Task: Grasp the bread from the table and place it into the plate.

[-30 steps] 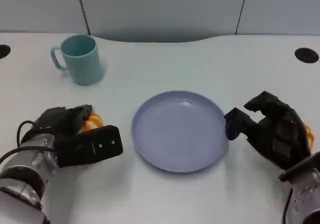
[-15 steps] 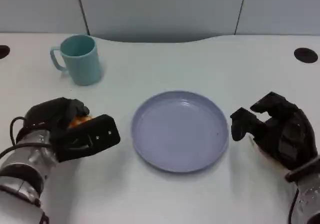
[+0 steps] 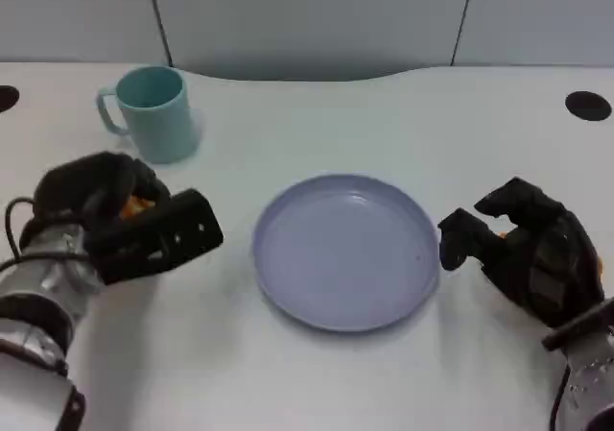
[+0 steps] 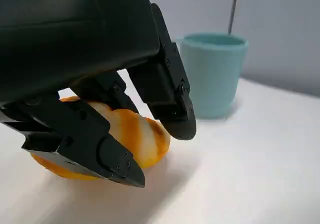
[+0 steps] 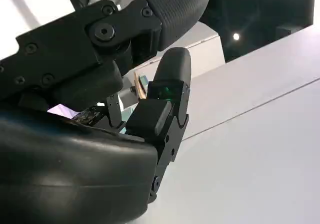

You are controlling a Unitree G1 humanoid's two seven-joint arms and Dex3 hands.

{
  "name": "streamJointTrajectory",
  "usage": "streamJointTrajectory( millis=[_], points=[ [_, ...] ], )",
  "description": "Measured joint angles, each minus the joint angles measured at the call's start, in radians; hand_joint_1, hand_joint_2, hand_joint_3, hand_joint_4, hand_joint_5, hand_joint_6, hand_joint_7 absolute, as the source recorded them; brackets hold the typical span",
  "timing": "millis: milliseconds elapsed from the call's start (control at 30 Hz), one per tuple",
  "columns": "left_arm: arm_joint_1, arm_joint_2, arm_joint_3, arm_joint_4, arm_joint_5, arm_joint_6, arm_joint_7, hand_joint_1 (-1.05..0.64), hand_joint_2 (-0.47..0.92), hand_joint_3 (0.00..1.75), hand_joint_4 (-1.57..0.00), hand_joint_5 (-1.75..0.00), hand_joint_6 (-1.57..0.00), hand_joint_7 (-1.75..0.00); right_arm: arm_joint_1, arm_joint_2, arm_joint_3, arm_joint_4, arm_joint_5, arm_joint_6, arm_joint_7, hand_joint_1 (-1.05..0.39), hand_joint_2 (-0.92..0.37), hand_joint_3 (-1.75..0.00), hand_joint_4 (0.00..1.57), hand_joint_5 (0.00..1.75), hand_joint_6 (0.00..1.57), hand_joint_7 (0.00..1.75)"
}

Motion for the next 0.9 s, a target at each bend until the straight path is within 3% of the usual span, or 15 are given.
streamJointTrajectory(
  millis=[300,600,900],
  points=[
    [-0.158,0.041,0.011,-0.025,-0.003,-0.104,0.002,-0.03,0.77,0.00,-1.20,-0.09,-1.18,-0.02,-0.027,0.003,0.004,0.022,-0.002,-0.007,-0.018,-0.45,-0.84,0.00,0.75,1.53,0.96,0.64],
    [-0.175,0.041,-0.011,-0.031,0.005,-0.154,0.052,-0.01,0.76,0.01,-1.22,-0.09,-1.21,-0.02,-0.047,0.009,0.000,0.041,-0.001,-0.025,-0.023,-0.47,-0.86,0.00,0.76,1.51,0.97,0.63],
    [-0.175,-0.024,-0.035,-0.030,0.010,-0.187,0.063,-0.10,0.80,0.02,-1.25,-0.11,-1.22,-0.02,-0.077,0.021,-0.004,0.058,0.000,-0.064,-0.002,-0.45,-0.85,0.00,0.77,1.52,0.95,0.62]
  ],
)
